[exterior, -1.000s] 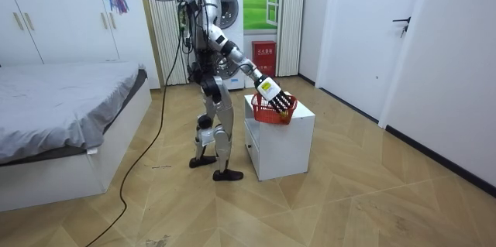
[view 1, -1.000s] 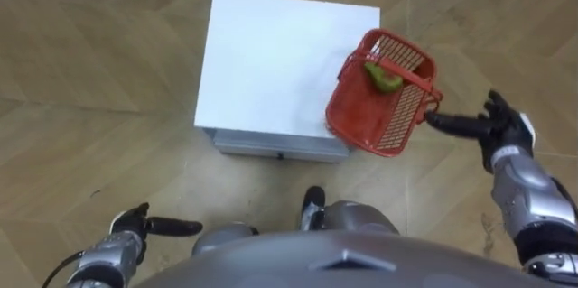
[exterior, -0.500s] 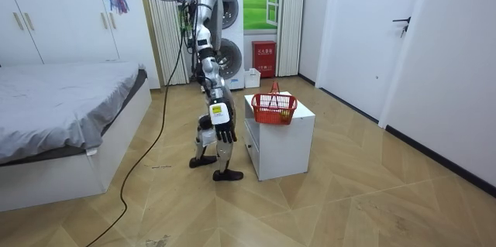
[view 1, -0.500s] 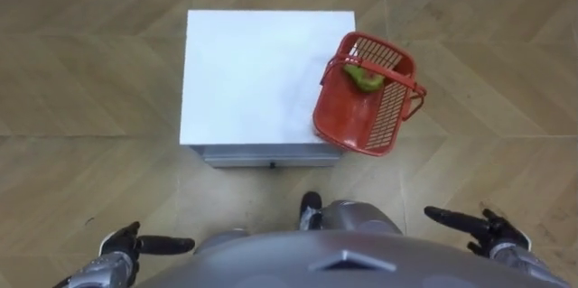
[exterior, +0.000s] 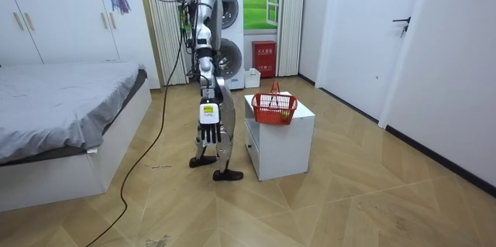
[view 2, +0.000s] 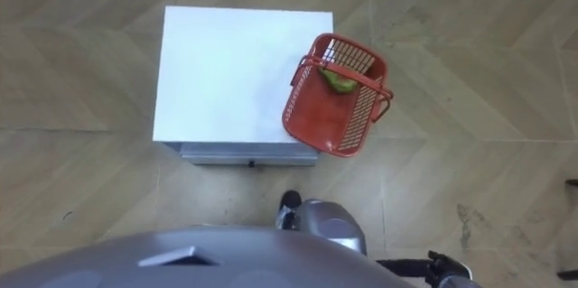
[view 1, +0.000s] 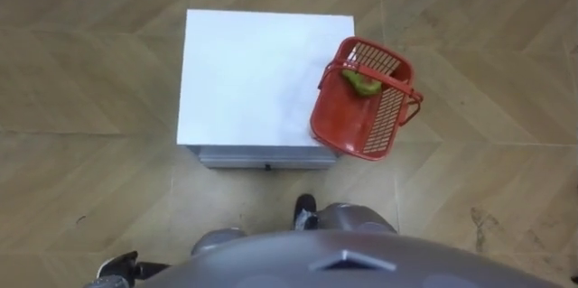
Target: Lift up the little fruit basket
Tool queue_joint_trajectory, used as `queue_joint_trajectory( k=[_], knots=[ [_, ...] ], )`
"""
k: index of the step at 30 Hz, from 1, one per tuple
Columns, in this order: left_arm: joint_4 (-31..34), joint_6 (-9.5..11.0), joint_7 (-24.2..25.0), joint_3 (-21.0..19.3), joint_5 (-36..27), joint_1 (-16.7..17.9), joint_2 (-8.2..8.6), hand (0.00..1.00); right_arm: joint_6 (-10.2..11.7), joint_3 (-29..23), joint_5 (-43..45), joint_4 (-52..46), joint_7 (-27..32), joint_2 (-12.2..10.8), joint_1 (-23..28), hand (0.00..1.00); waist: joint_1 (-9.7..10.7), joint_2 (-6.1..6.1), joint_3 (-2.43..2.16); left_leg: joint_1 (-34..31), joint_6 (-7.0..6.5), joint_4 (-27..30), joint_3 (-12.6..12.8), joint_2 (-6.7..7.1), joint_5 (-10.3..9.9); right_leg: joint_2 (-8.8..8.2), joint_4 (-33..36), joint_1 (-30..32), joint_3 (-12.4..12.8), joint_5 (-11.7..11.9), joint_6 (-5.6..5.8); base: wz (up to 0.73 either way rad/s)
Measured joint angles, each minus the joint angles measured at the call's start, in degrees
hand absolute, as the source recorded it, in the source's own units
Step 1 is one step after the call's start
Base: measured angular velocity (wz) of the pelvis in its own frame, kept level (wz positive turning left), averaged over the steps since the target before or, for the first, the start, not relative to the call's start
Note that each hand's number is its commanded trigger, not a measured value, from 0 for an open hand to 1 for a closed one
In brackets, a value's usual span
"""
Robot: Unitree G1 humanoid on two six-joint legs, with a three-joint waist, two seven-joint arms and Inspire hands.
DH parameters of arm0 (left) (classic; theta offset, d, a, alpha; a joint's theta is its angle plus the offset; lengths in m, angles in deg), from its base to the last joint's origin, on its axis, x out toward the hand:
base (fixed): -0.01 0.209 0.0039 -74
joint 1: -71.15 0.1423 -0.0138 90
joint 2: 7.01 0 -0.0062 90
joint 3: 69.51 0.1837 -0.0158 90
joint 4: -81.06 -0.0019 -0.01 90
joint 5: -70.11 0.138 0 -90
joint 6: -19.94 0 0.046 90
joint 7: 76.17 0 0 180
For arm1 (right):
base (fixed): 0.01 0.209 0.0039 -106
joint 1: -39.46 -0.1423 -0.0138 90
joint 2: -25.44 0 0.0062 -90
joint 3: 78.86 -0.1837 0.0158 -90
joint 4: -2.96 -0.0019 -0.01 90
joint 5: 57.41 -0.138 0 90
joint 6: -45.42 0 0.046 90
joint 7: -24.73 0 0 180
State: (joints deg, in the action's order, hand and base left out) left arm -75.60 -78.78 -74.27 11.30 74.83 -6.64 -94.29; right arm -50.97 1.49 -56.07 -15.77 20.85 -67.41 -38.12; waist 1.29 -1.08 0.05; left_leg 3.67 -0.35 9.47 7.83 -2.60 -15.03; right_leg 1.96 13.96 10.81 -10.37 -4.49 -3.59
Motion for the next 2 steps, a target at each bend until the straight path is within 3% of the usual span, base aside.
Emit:
queue_joint_trajectory(
  k=[2],
  knots=[
    [0.00,-0.02,-0.31,0.47,-0.01,-0.28,0.56,0.00,-0.06,1.26,1.68,0.00,0.12,-0.01,-0.14,0.00,-0.08,0.39,0.00,0.23,0.00,0.04,-0.02,0.05,0.00,-0.11,0.62,0.00,0.01,-0.12,-0.07,0.00]
  ],
)
